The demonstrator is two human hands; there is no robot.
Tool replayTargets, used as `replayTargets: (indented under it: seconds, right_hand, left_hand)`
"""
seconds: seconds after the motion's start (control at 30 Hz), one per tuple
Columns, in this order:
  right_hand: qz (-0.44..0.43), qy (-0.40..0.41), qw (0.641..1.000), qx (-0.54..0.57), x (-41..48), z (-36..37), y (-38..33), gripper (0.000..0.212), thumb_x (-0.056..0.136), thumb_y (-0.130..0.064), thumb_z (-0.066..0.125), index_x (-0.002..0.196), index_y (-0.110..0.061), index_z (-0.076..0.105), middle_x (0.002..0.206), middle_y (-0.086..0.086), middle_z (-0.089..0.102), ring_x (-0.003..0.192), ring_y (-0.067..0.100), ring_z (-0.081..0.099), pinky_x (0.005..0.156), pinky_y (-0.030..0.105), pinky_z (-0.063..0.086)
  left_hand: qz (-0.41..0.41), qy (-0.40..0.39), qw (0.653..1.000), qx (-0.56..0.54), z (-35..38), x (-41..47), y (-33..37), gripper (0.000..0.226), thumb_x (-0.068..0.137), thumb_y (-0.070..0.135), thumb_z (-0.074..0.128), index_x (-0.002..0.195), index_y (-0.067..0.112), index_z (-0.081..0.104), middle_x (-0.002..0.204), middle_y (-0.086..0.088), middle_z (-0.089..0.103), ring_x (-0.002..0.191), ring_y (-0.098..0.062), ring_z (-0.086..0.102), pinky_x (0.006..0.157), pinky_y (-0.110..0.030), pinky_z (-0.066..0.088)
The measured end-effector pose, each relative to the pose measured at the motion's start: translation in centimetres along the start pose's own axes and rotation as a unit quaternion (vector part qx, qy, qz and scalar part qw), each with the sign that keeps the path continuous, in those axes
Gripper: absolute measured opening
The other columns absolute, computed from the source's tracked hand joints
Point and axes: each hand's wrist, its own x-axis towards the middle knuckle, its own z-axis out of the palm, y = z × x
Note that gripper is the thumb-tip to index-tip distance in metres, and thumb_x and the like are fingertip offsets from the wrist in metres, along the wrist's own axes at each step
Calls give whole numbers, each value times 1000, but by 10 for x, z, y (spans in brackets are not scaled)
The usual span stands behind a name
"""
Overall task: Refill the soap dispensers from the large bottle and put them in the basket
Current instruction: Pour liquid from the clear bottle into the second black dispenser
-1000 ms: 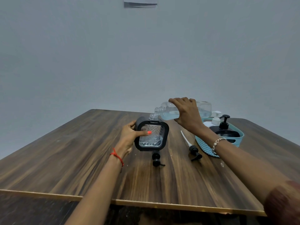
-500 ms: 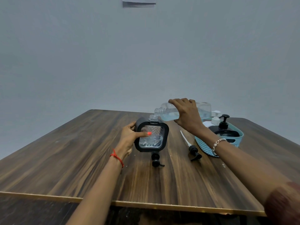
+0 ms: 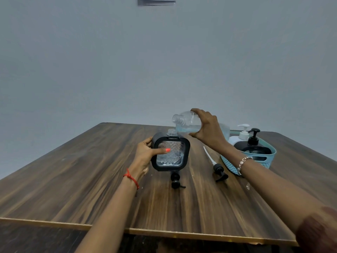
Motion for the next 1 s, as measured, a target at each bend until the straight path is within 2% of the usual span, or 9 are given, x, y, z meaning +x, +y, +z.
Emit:
replayTargets:
  seconds: [0.07,0.13,0.17,0.3,0.4,0.47,0.67,0.87,1.0]
  right_hand:
    - [47,15,993,109,2,-2,-3,70,52,-19,83,115,-6,55,104,5,62,88,14,55,81,23,42]
    - [108,29,979,170,5,-5,-2,69,50,-18,88,110,-9,55,100,0,60,82,5,53,70,8,41]
    - [144,33,971,187,5,-6,0,68,50,-17,89,109,-13,54,101,-1,61,82,7,55,68,9,43]
    - [249,18,929,274,0,-4,11,60,52,-14,89,100,-23,53,103,3,59,84,15,64,70,30,54]
    - [294,-6,899,326,-6,0,17,58,53,-10,88,101,-19,57,96,0,59,77,15,63,69,28,55]
    - [320,-12,880,352,-9,4,20,59,52,-9,88,104,-15,59,96,2,60,80,18,64,71,29,56]
    - [341,-23,840,420,-23,10,27,59,52,-1,85,105,-14,62,101,7,69,89,19,68,71,27,57]
    - [353,-42,832,425,-30,14,35,71,42,-10,88,108,-9,61,107,15,67,97,30,66,81,38,56]
    - [326,-63,845,419,-29,3,33,77,55,4,82,122,-12,48,115,10,58,96,20,61,65,13,53]
  left_hand:
    - [3,3,1000,-1,-1,1,1,44,57,-20,73,87,10,64,74,2,72,67,-12,69,60,-26,58]
    - [4,4,1000,-3,-3,1,1,44,57,-20,72,88,11,64,74,3,73,66,-11,69,59,-26,58]
    - [3,4,1000,-4,-5,2,0,44,57,-20,72,88,11,64,72,4,73,65,-11,69,59,-26,58]
    - [4,4,1000,-7,-9,3,0,43,60,-22,69,88,10,64,68,6,73,63,-9,69,59,-25,59]
    - [1,5,1000,-13,-10,3,0,42,61,-22,68,88,10,63,67,5,73,62,-9,69,57,-25,58]
    - [0,6,1000,-16,-11,3,0,42,61,-21,69,89,9,63,68,4,73,63,-10,70,57,-25,58]
    - [-1,6,1000,-26,-14,2,3,41,62,-23,67,90,8,62,66,5,73,62,-10,70,57,-26,59]
    - [-3,16,999,-37,-16,4,2,42,61,-23,67,90,8,63,73,0,72,66,-14,69,62,-29,60]
    - [-4,17,999,-40,-13,3,4,42,61,-22,67,91,7,63,80,-4,70,69,-16,69,61,-29,60]
